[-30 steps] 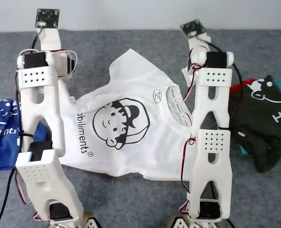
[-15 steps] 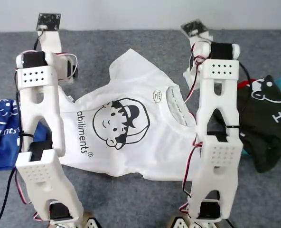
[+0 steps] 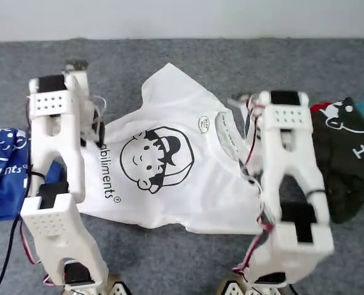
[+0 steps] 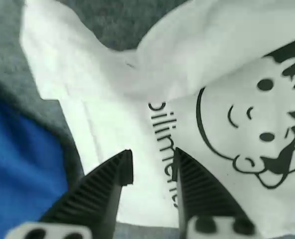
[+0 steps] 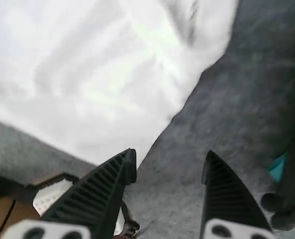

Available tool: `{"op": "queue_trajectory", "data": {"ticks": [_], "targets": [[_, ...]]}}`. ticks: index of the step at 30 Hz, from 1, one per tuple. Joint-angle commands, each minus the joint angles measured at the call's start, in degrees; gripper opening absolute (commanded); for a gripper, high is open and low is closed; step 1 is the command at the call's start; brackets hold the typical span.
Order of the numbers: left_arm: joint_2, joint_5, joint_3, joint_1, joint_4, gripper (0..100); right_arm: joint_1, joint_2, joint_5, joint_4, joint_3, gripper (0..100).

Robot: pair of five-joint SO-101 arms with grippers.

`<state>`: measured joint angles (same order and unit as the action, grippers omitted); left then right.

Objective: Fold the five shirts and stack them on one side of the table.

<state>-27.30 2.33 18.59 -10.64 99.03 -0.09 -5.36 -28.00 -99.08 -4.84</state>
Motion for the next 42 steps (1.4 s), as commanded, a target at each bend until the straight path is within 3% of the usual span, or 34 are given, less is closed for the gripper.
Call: {"op": "queue_trajectory", "data": {"ticks": [1, 5, 10, 13, 17, 20, 30, 42], "targets": [[0.88, -0.09, -8.92, -0.18, 1.58, 13, 1.89, 11.74, -4.13, 3.38, -14.07, 22.3], [0.88, 0.18, -16.04, -1.23, 1.49, 13, 3.65, 21.23, -9.93, 10.15, -29.1, 22.3], [0.26, 0.26, -19.74, -1.49, -0.09, 13, 4.0, 28.44, -9.76, 21.67, -42.99, 22.3], [0.26, 0.26, -19.47, -1.49, -3.87, 13, 3.56, 28.26, -3.43, 27.82, -46.68, 21.2], [0.18, 0.26, -19.74, -1.49, -10.29, 13, 0.04, 23.43, 7.12, 32.22, -47.21, 8.6], [-1.85, 0.26, -20.0, -1.49, -12.48, 13, -3.47, 17.45, 10.2, 34.33, -47.21, 1.7], [-10.64, 0.97, -15.69, -1.58, -10.2, 12, -3.82, 8.31, 9.32, 37.58, -38.95, 1.0], [-10.9, 0.62, -3.03, -1.58, -6.24, 12, -3.82, 7.69, 8.97, 37.58, -12.04, 1.0]]}}
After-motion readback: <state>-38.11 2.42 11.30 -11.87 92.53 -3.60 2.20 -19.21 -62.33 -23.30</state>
